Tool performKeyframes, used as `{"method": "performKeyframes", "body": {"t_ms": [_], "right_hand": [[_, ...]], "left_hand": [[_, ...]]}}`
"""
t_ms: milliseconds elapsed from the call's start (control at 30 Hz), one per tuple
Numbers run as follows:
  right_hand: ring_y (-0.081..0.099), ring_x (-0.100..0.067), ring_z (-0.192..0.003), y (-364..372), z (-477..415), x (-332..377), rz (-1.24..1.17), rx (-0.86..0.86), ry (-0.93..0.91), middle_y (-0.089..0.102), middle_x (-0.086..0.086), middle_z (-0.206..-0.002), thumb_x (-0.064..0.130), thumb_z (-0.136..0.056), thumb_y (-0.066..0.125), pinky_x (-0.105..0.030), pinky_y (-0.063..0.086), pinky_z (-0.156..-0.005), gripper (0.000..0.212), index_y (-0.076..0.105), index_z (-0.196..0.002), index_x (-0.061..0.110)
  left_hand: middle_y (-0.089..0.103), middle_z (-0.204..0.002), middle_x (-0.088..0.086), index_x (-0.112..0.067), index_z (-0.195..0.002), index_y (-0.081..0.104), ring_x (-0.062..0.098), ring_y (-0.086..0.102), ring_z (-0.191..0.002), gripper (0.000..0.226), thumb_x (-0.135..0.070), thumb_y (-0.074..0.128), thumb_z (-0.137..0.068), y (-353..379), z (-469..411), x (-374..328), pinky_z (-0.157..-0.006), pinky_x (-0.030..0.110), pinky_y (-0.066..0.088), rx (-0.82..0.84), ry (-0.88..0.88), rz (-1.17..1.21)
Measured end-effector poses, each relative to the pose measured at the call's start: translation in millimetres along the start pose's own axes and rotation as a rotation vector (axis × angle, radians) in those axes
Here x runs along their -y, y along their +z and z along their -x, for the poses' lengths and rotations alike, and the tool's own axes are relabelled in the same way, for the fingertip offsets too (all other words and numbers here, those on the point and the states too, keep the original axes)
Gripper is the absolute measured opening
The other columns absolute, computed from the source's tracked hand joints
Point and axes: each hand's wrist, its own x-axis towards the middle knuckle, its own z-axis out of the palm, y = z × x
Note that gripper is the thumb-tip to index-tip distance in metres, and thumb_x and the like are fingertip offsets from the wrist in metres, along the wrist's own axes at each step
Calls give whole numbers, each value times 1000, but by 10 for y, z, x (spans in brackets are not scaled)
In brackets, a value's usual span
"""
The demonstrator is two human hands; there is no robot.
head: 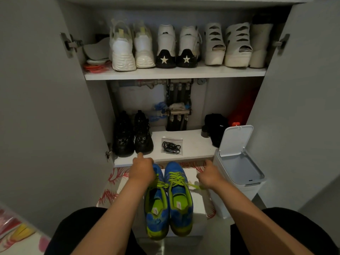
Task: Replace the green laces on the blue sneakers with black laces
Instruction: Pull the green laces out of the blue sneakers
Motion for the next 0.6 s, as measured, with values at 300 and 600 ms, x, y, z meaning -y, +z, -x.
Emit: {"method": "performKeyframes", "body": {"t_ms": [300, 600], "right_hand": [[67, -11, -90, 167, 129, 97, 73, 273, -293, 69, 7, -91, 17, -79, 78, -26, 53, -86, 35, 70, -113, 22], [57, -5, -74, 262, 54, 38, 174, 271, -317, 60, 13, -80, 16, -77, 74, -21, 42, -66, 31, 59, -95, 38]], "left_hand": [[66, -110, 3, -23, -113, 74, 21, 60, -104, 25, -27, 66, -90, 273, 77, -363, -89, 37, 51, 243, 449, 76], [66, -84, 10, -10, -77, 68, 26, 63, -80, 17, -14, 56, -89, 398, 27, -377, -71, 41, 53, 160, 402, 34]]}}
